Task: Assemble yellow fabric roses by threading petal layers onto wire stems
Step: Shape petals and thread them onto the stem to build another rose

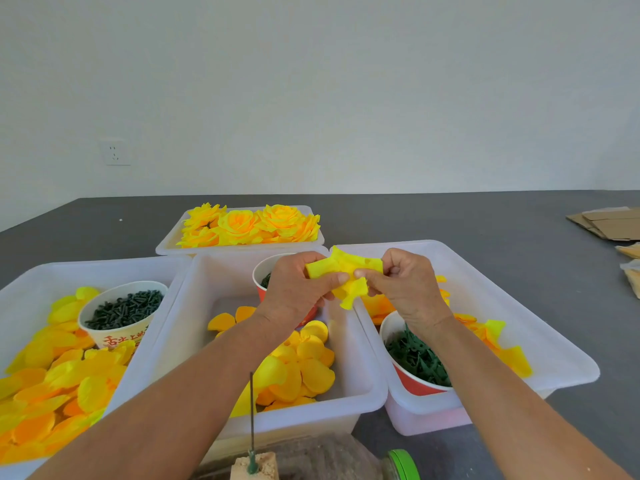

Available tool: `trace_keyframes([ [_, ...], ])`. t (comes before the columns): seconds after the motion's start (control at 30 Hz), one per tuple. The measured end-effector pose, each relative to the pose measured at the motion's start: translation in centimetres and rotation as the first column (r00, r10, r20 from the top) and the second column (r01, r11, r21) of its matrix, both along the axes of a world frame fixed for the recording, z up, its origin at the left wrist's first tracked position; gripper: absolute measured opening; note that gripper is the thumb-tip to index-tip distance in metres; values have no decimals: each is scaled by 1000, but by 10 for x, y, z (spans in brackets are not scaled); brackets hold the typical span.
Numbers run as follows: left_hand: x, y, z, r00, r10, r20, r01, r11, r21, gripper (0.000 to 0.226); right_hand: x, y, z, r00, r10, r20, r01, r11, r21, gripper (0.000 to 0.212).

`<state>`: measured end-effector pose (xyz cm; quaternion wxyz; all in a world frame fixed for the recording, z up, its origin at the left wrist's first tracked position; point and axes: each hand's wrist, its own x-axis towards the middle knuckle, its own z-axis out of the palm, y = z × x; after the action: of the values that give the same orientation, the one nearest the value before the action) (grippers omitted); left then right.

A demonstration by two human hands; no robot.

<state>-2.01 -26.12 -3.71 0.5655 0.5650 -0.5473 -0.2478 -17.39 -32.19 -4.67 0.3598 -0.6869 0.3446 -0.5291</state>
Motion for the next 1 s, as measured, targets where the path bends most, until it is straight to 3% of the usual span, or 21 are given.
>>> trace_keyframes([
  [0.07,3,-2,-1,1000,21,21,-21,1000,0,11,0,1,1,999,-31,21,30,999,26,44],
  [0.2,4,-4,-1,998,51,24,-50,999,-20,25,0,5,6,990,-10,139,-5,994,108,30],
  [0.4,3,0,2,984,12,-180,-31,994,-107,15,-1,6,9,962,5,274,-82,960,268,19],
  [0.53,2,0,4,959,-15,-283,-15,995,-103,14,-2,6,8,958,-54,281,-26,961,275,15],
  [0.67,5,0,5,942,-50,-332,19,995,-94,28,-4,3,7,961,-194,195,132,947,292,35],
  [0.77,6,-2,6,909,-47,-413,0,994,-113,23,-6,-1,5,959,-234,158,183,941,285,48],
  [0.9,10,-5,8,848,-43,-528,-27,992,-125,15,-7,-3,3,930,-354,100,318,910,266,45],
  [1.0,11,-5,6,862,17,-506,-73,993,-91,18,-7,-4,1,902,-428,52,408,887,217,38],
])
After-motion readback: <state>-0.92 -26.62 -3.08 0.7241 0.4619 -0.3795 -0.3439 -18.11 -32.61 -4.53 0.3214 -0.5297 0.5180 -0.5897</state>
